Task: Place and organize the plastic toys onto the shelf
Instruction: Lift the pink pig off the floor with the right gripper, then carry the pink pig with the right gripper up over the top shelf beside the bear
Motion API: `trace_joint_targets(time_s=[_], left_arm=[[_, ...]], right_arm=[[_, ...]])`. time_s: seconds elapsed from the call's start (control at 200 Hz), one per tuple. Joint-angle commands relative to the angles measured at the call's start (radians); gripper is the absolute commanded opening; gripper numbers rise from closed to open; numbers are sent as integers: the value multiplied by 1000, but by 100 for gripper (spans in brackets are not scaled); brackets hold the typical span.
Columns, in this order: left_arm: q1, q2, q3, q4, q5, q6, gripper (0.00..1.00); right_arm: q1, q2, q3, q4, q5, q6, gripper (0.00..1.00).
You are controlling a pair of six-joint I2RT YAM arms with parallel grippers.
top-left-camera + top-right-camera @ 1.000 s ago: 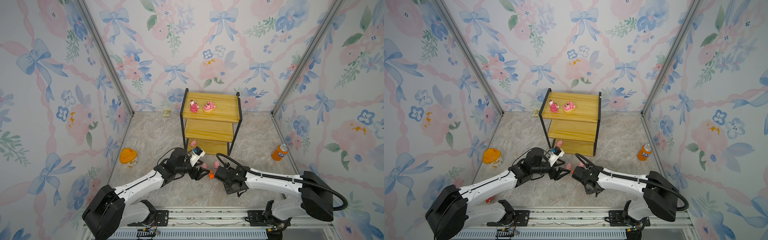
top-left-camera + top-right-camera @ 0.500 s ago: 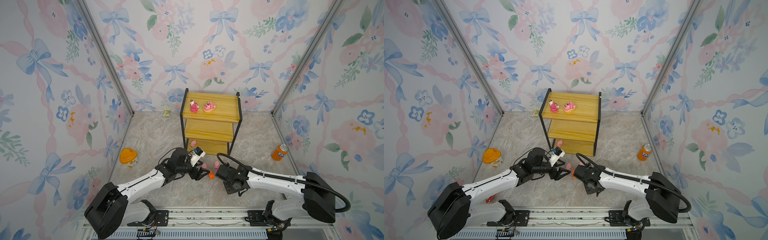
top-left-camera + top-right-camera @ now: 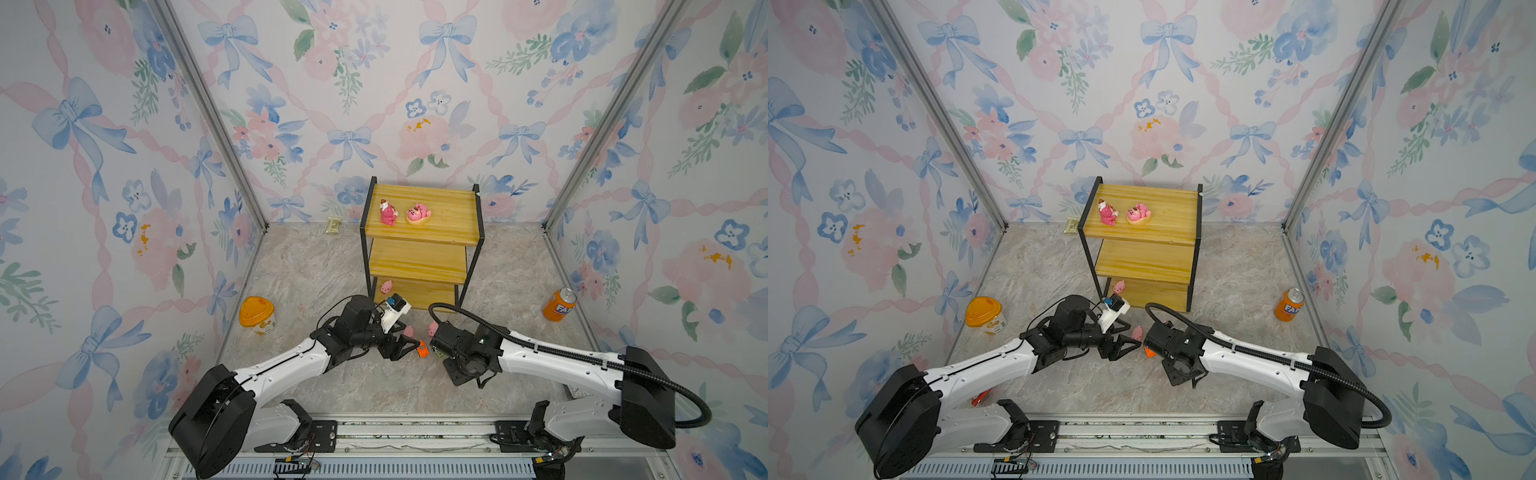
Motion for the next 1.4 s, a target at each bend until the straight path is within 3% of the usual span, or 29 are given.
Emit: trace_joint_targets(time_s=[0.0,0.235,0.69,0.975,1.215,1.395], left_arm=[[9,6,18,4,4,15,76],[10,8,18,8,5,18,75],[19,9,22,7,5,30,75],[24,36,51,10,22,33,75],[28,46,67,8,17,36,75],[35,55,67,7,14,38,75]], right_arm=[[7,-71,116,-119,-3,-65,8],[-10,-70,407,-307,81,-170,7],[-62,6,879,-414,190,-374,7],[-117,146,1220,-458,253,-506,7],[-241,350,1572,-486,232,-615,7],[-301,428,1616,-443,222,-666,7]])
